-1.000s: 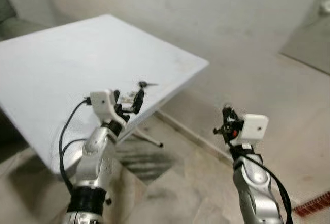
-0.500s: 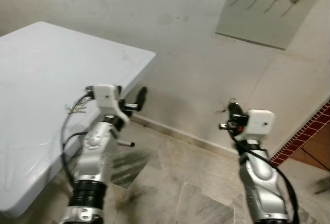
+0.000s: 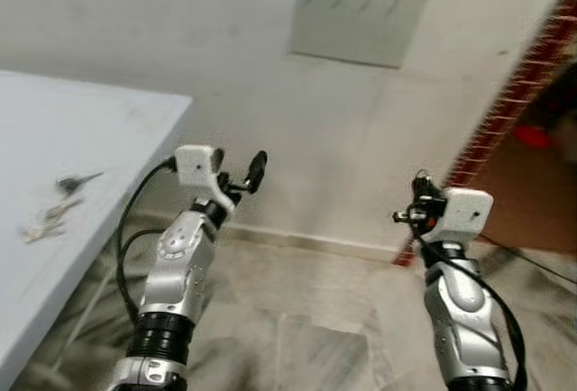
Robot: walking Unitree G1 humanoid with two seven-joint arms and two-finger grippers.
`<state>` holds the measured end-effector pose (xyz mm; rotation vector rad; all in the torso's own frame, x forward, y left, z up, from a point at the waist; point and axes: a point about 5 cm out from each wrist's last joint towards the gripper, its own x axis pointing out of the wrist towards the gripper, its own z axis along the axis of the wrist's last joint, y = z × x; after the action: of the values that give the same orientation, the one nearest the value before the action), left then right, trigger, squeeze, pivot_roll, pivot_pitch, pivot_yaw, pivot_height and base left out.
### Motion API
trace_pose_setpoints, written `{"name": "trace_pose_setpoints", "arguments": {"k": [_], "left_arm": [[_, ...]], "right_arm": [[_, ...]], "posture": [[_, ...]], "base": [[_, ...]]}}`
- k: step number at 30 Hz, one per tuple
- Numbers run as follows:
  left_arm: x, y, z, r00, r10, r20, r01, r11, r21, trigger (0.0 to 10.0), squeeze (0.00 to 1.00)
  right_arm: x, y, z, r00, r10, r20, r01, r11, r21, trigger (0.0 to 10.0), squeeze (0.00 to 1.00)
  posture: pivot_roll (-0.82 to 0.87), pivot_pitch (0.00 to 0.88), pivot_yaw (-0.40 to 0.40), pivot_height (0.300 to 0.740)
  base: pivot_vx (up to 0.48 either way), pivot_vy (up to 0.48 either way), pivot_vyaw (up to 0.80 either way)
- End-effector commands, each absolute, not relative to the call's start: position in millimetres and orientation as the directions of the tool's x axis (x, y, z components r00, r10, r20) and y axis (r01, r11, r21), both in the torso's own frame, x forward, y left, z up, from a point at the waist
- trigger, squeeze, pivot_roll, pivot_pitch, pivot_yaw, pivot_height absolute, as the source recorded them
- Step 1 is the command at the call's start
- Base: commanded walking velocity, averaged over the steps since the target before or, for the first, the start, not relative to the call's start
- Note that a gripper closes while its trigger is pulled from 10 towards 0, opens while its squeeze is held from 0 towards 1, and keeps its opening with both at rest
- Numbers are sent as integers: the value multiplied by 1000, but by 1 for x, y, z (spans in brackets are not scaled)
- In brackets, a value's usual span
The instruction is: Hang keys on a hook
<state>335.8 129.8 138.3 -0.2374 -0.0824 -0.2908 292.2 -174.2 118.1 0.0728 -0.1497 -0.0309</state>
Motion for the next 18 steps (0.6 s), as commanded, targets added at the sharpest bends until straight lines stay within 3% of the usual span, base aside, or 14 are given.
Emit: {"name": "trace_pose_setpoints", "arguments": {"k": [1, 6, 18], "left_arm": [[337, 123, 142, 946, -300, 124, 320, 924, -210, 10000, 0], [340, 125, 143, 948, -294, 121, 314, 926, -210, 10000, 0], [348, 120, 146, 944, -317, 97, 330, 922, -202, 10000, 0]], "right_arm": [[294, -178, 121, 986, -49, 160, 39, 997, 68, 10000, 0], [296, -178, 121, 983, -63, 173, 52, 996, 69, 10000, 0], [292, -178, 121, 975, -85, 204, 68, 994, 88, 10000, 0]], "posture": [[-12, 0, -25, 740], [-19, 0, -1, 740], [-38, 0, 30, 740]], "base": [[0, 0, -769], [0, 0, -769], [0, 0, 0]]}}
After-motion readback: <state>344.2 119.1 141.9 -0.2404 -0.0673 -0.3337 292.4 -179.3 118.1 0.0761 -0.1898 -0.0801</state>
